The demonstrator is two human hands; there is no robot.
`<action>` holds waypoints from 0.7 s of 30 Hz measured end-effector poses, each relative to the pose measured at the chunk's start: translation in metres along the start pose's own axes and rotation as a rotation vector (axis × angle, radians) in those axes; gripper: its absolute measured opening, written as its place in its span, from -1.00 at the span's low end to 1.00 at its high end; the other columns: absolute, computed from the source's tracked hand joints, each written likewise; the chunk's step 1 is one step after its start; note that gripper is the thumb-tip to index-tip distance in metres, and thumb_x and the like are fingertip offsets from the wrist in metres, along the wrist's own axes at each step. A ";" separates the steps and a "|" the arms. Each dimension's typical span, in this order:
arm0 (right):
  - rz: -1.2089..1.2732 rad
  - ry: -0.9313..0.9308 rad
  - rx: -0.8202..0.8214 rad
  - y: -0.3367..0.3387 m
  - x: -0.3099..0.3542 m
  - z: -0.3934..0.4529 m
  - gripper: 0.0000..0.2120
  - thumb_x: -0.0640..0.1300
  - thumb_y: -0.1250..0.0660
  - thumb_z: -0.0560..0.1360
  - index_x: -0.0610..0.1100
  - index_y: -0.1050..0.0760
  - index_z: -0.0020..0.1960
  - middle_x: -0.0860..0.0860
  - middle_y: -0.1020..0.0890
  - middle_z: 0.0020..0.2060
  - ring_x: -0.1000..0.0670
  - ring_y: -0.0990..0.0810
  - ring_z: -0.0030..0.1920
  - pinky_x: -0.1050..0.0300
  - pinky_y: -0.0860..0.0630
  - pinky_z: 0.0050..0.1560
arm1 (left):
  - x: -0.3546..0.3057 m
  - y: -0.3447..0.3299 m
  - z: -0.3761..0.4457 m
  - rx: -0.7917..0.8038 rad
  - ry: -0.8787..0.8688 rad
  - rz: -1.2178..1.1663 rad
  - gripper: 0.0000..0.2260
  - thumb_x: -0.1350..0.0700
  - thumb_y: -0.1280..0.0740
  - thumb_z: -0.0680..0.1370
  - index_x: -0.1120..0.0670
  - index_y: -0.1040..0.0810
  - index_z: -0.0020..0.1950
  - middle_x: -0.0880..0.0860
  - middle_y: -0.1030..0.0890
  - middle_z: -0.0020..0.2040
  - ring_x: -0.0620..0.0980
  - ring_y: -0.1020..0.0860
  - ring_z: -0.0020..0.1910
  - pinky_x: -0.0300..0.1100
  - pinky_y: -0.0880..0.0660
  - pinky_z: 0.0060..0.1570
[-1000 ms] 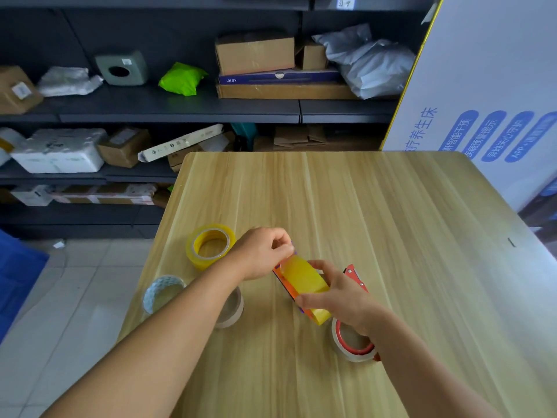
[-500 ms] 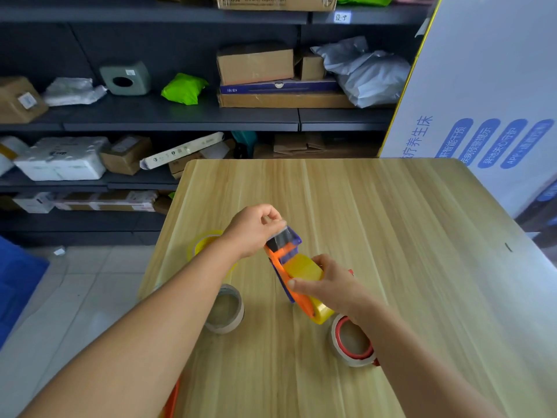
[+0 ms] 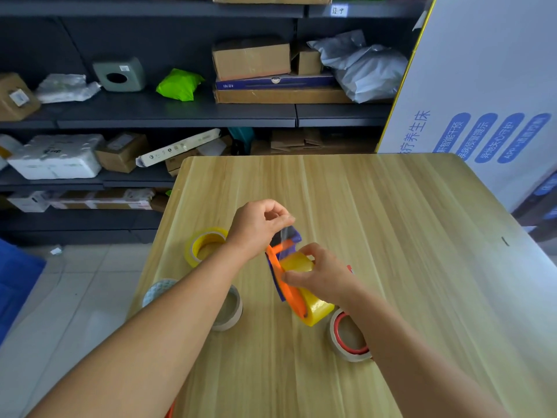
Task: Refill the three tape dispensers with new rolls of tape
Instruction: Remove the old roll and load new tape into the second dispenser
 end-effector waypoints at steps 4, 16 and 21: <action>0.022 -0.016 -0.006 0.000 -0.003 0.002 -0.38 0.25 -0.43 0.23 0.07 -0.34 0.20 0.19 -0.49 -0.18 0.20 -0.49 -0.22 0.25 -0.36 -0.36 | 0.000 -0.002 -0.002 -0.041 0.006 0.006 -0.82 -0.07 -0.48 0.39 -0.06 -0.55 -0.34 -0.16 -0.56 -0.41 -0.31 -0.50 -0.38 -0.48 -0.36 -0.41; 0.097 -0.045 0.032 0.005 -0.009 0.002 -0.39 0.25 -0.45 0.22 0.08 -0.38 0.19 0.19 -0.52 -0.16 0.17 -0.53 -0.18 0.24 -0.39 -0.34 | 0.012 -0.002 -0.004 -0.094 0.080 -0.024 -0.82 -0.03 -0.45 0.44 0.02 -0.56 -0.28 -0.06 -0.66 -0.35 -0.08 -0.64 -0.29 -0.06 -0.59 -0.21; 0.102 -0.062 0.045 0.005 -0.010 0.005 -0.39 0.22 -0.43 0.26 0.09 -0.37 0.24 0.21 -0.49 -0.15 0.17 -0.50 -0.17 0.24 -0.39 -0.35 | 0.010 0.003 -0.009 -0.114 0.089 -0.049 -0.86 0.06 -0.37 0.51 0.02 -0.54 -0.25 -0.11 -0.67 -0.34 -0.21 -0.60 -0.33 -0.19 -0.53 -0.25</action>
Point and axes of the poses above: each hand's wrist, its own z-axis towards the middle knuckle, its own y-axis out of the back of the hand, x = y × z, the point moved 7 cm from there along z, towards the middle knuckle
